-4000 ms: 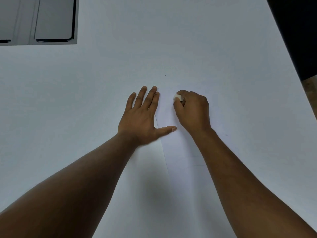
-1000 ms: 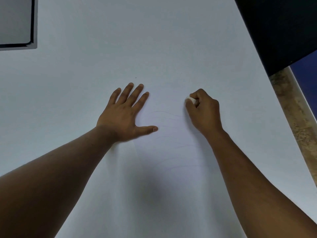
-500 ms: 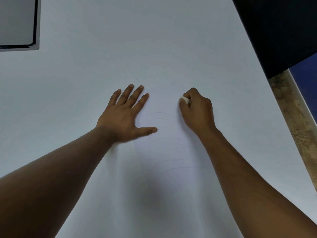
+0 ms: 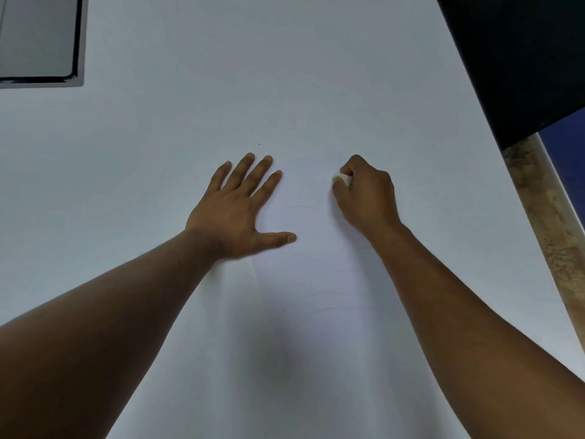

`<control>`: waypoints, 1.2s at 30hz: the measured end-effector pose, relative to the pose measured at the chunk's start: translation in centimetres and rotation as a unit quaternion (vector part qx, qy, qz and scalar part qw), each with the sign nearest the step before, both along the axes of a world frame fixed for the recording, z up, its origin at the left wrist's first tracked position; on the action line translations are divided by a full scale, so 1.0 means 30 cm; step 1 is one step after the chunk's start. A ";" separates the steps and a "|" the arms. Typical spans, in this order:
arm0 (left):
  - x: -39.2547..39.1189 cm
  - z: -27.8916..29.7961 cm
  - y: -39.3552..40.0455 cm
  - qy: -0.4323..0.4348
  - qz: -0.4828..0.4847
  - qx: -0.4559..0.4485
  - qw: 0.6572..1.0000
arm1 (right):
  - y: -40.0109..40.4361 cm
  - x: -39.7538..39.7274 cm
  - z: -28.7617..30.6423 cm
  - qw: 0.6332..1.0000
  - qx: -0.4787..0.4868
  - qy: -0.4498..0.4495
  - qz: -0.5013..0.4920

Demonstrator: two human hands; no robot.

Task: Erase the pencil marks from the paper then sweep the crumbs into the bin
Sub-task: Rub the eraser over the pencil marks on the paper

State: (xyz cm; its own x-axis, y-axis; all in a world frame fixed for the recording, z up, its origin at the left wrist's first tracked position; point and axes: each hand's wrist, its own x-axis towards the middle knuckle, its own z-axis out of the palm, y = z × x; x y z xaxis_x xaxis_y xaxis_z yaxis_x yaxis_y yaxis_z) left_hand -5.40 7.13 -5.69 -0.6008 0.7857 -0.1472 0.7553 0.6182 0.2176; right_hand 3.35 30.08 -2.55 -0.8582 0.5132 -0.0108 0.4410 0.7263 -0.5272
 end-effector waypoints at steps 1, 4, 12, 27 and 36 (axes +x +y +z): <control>0.001 0.002 0.000 -0.001 0.000 0.000 1.000 | -0.001 -0.003 0.001 0.999 -0.046 0.001 -0.024; 0.001 0.004 0.000 -0.004 -0.002 0.001 1.000 | -0.034 0.004 0.025 0.953 -0.255 0.074 -0.146; 0.001 0.019 -0.014 -0.018 -0.005 0.045 0.999 | -0.246 0.074 0.004 0.922 -0.356 0.087 -0.122; 0.065 -0.008 -0.112 0.015 0.000 0.025 1.000 | -0.405 0.081 -0.016 0.986 -0.061 0.043 0.148; 0.062 -0.004 -0.102 -0.001 0.012 0.000 1.000 | -0.244 0.053 -0.014 1.000 0.007 0.015 0.015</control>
State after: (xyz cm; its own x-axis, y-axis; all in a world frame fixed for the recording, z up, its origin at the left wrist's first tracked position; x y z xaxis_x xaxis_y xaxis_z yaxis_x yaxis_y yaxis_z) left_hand -3.53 4.06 -5.81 -0.6191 0.7710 -0.1489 0.7396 0.6363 0.2194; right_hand 4.93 22.76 -2.97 -0.8727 0.4878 0.0217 0.4037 0.7457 -0.5300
